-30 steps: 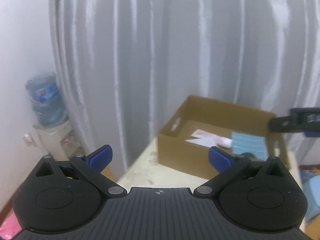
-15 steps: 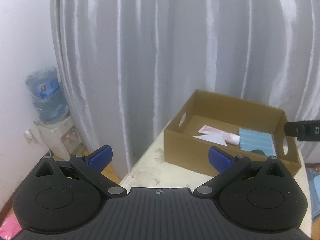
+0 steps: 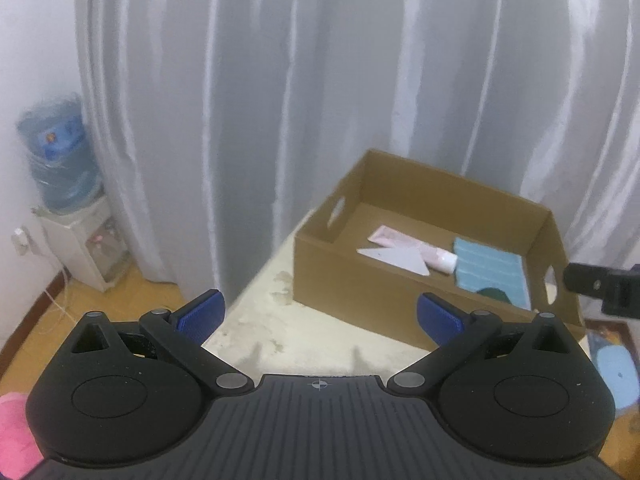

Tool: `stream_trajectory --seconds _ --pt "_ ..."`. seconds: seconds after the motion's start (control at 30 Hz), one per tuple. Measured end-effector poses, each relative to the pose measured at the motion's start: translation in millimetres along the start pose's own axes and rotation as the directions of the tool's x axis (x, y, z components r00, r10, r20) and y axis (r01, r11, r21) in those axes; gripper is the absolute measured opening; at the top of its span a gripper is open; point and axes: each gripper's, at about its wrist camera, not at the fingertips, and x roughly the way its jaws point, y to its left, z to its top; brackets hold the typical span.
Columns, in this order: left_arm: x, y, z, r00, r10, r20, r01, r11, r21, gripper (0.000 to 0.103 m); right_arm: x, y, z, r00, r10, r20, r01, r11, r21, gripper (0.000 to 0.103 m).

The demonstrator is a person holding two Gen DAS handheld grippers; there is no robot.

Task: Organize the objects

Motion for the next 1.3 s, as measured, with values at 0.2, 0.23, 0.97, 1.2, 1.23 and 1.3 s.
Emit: stream_trajectory --seconds 0.2,0.23,0.97,1.2,1.23,1.3 --pt "19.5 2.5 4.7 0.995 -0.076 -0.058 0.076 0.997 -0.006 0.103 12.4 -4.3 -6.6 0.998 0.033 -0.046 -0.031 0.998 0.054 0.103" --pt "22.8 1.8 5.0 0.994 -0.088 -0.067 0.088 0.996 -0.004 0.103 14.8 -5.0 -8.1 0.998 0.039 -0.054 -0.036 0.997 0.066 0.103" --pt "91.1 -21.9 19.4 0.963 -0.185 -0.197 0.205 0.975 0.088 0.103 76.4 -7.8 -12.9 0.983 0.009 -0.185 0.016 0.991 0.134 0.103" --pt "101.5 -28.6 17.6 0.961 -0.171 -0.218 0.198 0.974 0.11 0.103 87.6 -9.5 -12.8 0.979 0.013 -0.205 0.017 0.989 0.144 0.103" --pt "102.0 -28.7 17.8 0.961 -0.17 -0.219 0.198 0.974 0.111 0.103 88.3 -9.6 -13.0 0.979 0.012 -0.205 0.018 0.99 0.143 0.103" --pt "102.5 -29.4 18.0 0.96 -0.171 -0.22 0.199 0.973 0.113 0.103 89.7 -10.2 -12.9 0.978 0.012 -0.207 0.018 0.989 0.145 0.103"
